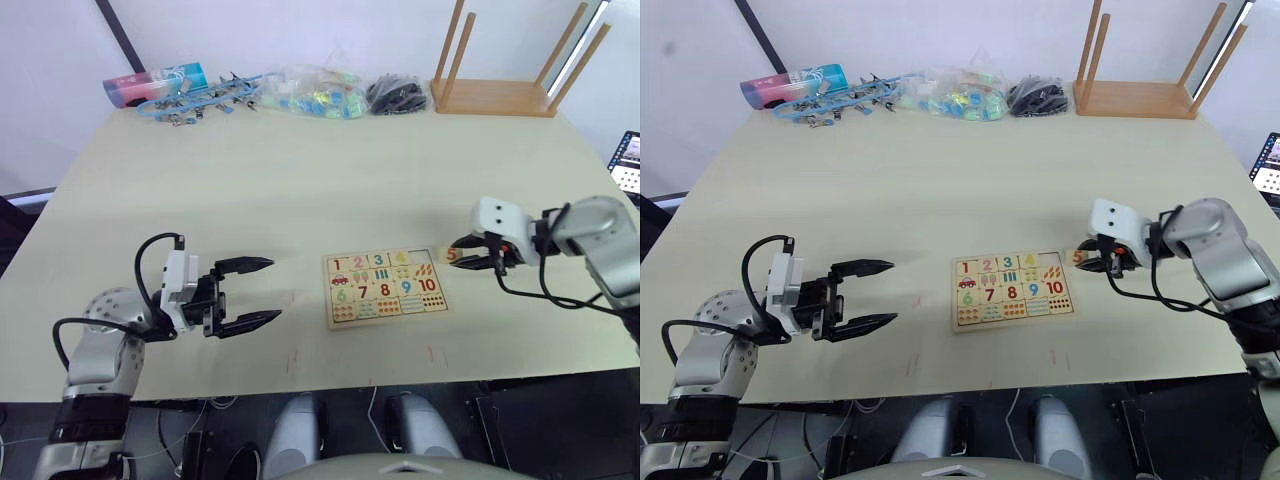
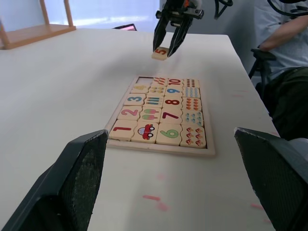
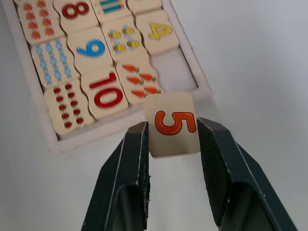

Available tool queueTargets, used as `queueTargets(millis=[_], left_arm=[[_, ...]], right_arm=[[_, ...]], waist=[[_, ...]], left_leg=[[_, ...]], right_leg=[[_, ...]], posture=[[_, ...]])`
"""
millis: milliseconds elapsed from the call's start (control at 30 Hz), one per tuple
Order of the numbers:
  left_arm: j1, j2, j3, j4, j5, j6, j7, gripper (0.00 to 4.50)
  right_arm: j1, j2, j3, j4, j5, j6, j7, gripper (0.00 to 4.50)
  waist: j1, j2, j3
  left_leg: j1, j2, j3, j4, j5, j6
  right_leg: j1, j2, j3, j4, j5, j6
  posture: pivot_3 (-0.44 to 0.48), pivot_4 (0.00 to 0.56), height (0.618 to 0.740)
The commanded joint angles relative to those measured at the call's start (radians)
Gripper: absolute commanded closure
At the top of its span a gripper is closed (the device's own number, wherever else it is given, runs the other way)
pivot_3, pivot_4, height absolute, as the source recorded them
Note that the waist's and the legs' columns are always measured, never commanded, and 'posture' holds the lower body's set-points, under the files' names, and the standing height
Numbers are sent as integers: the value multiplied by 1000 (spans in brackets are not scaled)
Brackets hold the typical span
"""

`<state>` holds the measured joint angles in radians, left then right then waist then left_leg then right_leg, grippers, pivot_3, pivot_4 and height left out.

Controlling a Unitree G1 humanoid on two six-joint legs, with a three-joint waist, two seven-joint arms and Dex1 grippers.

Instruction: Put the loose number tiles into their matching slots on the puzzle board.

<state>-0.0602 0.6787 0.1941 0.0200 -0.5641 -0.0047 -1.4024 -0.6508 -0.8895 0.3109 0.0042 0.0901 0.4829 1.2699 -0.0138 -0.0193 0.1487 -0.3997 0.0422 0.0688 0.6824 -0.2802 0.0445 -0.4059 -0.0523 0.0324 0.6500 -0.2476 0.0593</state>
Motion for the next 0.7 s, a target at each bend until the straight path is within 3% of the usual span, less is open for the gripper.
queueTargets(millis=[33, 333, 700], left_arm=[[26, -5, 37, -72, -28, 7, 45, 0], [102, -18, 59, -142, -31, 9, 121, 0], [118, -23, 51, -156, -30, 3, 144, 0]], right_arm=[[-69, 17, 43, 23, -55, 3, 17, 3575], [-232, 97, 178, 102, -187, 37, 55, 3575], [-298, 149, 249, 122, -264, 90, 104, 3575]], waist=[[0, 0, 0], [1, 0, 0], [1, 0, 0]], left_leg=[[0, 0, 0, 0, 0, 0], [0, 0, -1, 0, 0, 0], [0, -1, -1, 0, 0, 0]], right_leg=[[0, 0, 0, 0, 0, 0], [0, -1, -1, 1, 0, 0], [-1, -1, -2, 1, 0, -1]], posture=[[0, 150, 737], [0, 150, 737], [0, 150, 737]])
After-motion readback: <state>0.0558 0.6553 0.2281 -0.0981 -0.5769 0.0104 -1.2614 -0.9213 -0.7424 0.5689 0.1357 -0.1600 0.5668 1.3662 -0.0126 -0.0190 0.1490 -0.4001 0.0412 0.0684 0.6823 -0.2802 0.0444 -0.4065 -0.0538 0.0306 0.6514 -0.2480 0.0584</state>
